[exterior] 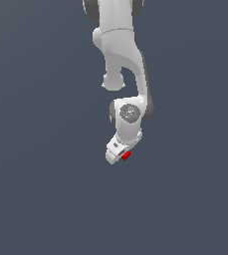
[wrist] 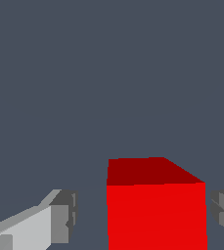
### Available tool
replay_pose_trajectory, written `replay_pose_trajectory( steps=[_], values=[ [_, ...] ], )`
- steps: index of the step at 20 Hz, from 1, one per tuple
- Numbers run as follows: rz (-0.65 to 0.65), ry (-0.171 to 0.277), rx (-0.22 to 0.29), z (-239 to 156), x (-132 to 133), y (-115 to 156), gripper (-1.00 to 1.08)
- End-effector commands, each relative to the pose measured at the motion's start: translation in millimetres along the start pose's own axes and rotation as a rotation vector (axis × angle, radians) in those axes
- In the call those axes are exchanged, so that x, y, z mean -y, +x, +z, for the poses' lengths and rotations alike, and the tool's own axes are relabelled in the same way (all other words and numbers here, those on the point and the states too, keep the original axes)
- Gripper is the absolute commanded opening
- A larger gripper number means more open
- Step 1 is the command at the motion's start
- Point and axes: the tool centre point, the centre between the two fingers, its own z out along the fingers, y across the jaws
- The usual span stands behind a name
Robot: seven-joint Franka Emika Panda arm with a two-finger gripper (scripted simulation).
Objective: Lift up the red cube by 0.2 meters.
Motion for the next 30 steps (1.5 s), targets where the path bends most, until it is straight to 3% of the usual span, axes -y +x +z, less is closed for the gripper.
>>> replay_pose_trajectory(
  steps=[1,3,4,19,30],
  values=[
    [-0.020,-0.002,-0.002,2.8,0.6,1.3,1.00],
    [-0.023,-0.002,-0.002,3.4,0.8,1.5,1.00],
    [-0.023,-0.002,-0.002,3.4,0.8,1.5,-1.00],
    [-0.023,-0.002,-0.002,-4.1,0.9,1.2,-1.00],
    [-0.024,-0.003,-0.001,-75.2,2.4,-0.5,-1.00]
  ],
)
